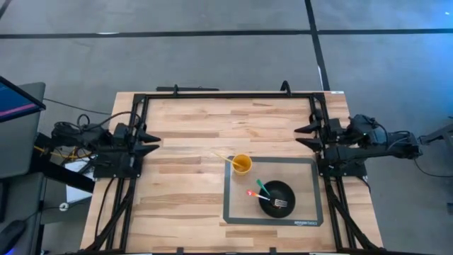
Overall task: Pick & Place Utensil
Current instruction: Return to Home Position
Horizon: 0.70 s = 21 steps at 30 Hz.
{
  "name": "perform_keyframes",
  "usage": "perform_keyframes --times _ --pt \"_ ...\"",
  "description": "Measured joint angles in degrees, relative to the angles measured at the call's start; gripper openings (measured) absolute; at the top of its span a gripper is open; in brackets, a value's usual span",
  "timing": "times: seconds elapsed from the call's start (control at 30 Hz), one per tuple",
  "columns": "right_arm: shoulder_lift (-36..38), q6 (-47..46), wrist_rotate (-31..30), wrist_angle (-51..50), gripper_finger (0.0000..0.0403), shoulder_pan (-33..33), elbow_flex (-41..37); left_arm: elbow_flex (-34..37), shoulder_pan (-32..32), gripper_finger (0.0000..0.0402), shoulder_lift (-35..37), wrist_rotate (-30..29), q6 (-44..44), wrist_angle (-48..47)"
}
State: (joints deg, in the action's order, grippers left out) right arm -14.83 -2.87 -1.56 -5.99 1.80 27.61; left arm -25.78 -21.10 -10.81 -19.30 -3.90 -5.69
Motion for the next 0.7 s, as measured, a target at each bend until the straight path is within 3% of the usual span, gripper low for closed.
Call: perform_keyframes --times 0.27,0.7 --pt "0.0 -1.6 -3.5 2.0 0.0137 -0.1 -3.5 3.7 0.0 0.0115 7.9 0.0 0.2 1.1" --pt "6.0 -1.7 -5.4 -4.5 0.0143 0.0 -4.6 7.5 0.0 0.0115 10.8 0.0 0.5 1.1"
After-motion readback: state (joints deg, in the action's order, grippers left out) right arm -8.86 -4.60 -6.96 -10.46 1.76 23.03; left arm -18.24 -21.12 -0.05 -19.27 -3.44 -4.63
